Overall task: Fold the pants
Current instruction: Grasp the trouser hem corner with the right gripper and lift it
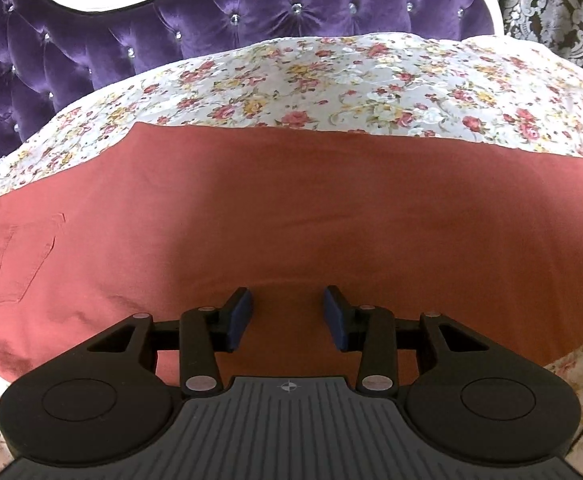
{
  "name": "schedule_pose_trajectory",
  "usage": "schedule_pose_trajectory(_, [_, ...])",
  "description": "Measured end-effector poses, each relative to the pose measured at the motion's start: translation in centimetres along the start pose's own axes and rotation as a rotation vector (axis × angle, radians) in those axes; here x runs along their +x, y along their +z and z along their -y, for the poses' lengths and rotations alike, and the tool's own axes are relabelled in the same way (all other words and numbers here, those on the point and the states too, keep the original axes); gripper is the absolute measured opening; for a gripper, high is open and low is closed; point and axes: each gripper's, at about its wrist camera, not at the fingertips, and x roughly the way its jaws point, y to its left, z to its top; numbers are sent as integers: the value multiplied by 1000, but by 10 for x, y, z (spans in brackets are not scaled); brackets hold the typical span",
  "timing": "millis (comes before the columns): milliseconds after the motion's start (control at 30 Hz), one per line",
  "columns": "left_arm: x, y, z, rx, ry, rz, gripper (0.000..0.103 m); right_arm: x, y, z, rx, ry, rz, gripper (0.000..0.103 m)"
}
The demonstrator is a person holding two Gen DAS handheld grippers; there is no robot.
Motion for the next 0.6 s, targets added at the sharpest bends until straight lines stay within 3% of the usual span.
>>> schedule_pose_trajectory(233, [1,1,-4,-26,-16,-7,39,2,4,4,-71,74,10,84])
schedule_pose_trajectory(433, [2,1,-3,-38,-17,-9,39,2,6,4,-85,95,55,52])
schedule_pose_trajectory(533, [1,2,-4,-43,-18,-10,39,1,6,-1,-73,115,71,27])
schedule_pose_trajectory(600, [1,2,-3,-42,-14,-8,39,-1,7,-3,-66,126,84,22])
